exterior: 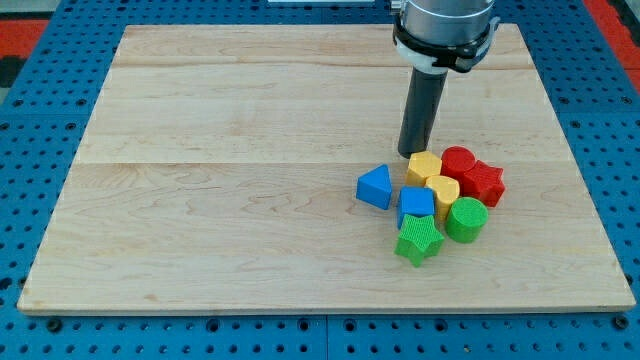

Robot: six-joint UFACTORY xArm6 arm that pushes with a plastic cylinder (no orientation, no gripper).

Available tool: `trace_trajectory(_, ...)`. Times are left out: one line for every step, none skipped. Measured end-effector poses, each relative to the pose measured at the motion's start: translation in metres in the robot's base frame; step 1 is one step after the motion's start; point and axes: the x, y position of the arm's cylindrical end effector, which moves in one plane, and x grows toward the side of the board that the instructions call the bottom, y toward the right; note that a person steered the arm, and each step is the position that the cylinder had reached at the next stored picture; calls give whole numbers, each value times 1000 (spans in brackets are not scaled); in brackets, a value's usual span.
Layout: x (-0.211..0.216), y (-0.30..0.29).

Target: Place the green blocks at the bottom left of the blue blocks

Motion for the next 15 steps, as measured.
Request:
trace_trajectory(-1,0)
trace_trajectory(-12,6)
trace_trajectory(-39,-5)
trace_trajectory(-45,51)
trace_trajectory(-3,132)
trace_trajectory(56,139)
trace_trajectory(103,127)
trace_trajectory(114,104)
trace_trajectory(96,104)
trace_trajectory(92,72)
trace_trajectory(100,31)
trace_trajectory(126,10)
trace_trajectory(147,13)
trace_trajectory(154,1)
trace_trajectory(157,14)
